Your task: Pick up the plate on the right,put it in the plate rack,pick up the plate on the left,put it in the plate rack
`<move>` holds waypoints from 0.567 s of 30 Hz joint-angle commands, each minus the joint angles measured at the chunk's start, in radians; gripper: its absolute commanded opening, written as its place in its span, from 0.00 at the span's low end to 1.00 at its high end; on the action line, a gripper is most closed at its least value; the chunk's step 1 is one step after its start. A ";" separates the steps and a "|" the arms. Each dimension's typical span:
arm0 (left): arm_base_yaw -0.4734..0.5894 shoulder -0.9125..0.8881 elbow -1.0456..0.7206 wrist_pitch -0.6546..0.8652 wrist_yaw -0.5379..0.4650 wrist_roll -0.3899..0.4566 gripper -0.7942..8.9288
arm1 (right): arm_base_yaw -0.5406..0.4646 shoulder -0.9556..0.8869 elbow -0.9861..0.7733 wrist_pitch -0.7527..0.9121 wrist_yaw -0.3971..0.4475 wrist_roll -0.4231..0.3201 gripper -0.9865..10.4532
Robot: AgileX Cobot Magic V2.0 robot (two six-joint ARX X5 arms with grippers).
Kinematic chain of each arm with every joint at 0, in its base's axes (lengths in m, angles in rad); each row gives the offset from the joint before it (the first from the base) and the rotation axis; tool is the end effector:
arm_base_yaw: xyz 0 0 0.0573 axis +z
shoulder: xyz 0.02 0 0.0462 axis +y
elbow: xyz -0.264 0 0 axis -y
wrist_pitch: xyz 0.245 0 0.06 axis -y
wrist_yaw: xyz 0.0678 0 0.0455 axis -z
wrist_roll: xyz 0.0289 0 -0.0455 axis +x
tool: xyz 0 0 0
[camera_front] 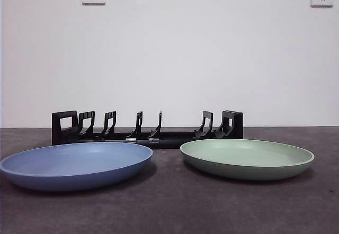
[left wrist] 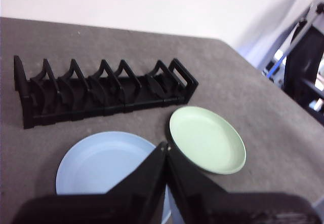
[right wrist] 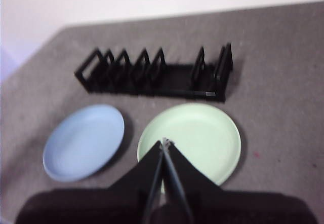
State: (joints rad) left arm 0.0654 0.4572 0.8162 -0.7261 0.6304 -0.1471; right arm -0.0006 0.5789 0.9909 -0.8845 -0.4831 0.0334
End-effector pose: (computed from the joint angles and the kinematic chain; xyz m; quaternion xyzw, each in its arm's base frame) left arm 0.0774 -0.0120 0.3296 -0.1314 0.1913 -0.2607 0.9371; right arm 0.0827 0.0134 0.3585 0.0718 0.2311 0.2285 0.9430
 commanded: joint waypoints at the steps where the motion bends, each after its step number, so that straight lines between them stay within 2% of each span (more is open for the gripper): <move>1: -0.003 0.033 0.074 -0.088 0.005 0.094 0.07 | 0.000 0.048 0.059 -0.087 -0.004 -0.105 0.08; 5: -0.021 0.068 0.138 -0.159 0.005 0.108 0.07 | 0.001 0.106 0.111 -0.195 -0.008 -0.151 0.08; 7: -0.030 0.080 0.155 -0.187 0.005 0.125 0.07 | 0.001 0.122 0.121 -0.219 -0.015 -0.151 0.08; 17: -0.069 0.122 0.160 -0.259 0.006 0.151 0.08 | 0.001 0.132 0.123 -0.224 -0.046 -0.150 0.09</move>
State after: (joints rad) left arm 0.0010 0.5762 0.9760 -0.9871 0.6327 -0.0135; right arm -0.0006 0.7120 1.1080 -1.1107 -0.5243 -0.1055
